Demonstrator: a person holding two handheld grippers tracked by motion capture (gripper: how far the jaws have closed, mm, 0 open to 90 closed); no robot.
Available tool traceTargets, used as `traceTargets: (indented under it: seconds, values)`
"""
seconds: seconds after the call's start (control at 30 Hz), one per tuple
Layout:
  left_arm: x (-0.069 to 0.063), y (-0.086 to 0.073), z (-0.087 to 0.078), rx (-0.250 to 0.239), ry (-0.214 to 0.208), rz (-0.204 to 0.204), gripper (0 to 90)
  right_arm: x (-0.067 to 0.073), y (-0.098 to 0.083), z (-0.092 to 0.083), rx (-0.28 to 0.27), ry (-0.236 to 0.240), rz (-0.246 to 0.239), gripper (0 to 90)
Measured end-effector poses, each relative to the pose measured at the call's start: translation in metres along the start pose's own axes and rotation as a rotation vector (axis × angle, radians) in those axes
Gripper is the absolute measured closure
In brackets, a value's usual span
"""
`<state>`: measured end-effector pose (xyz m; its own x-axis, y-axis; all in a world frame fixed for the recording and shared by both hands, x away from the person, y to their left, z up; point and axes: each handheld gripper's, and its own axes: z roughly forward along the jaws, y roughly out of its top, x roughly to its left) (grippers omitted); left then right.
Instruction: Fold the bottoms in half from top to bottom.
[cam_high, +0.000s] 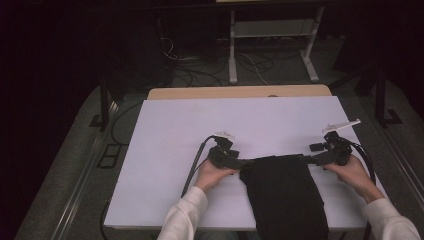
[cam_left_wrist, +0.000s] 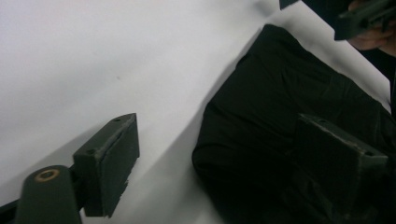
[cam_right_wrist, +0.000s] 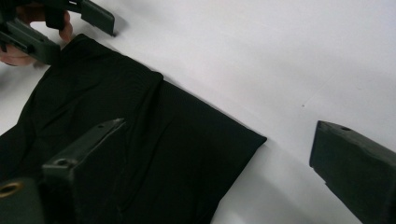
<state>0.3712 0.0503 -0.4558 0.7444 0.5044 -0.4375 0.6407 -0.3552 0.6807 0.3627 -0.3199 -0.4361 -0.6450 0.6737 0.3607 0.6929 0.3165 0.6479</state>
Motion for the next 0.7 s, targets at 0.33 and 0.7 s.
traceTargets:
  seconds: [0.33, 0.7]
  values:
    - [0.0, -0.003, 0.005, 0.038, -0.102, -0.002, 42.2, -0.005, -0.002, 0.011, 0.043, 0.022, -0.006, 19.3]
    - [0.0, -0.003, 0.005, 0.061, -0.104, 0.027, 82.4, -0.005, -0.002, 0.019, 0.091, 0.081, -0.014, 74.6]
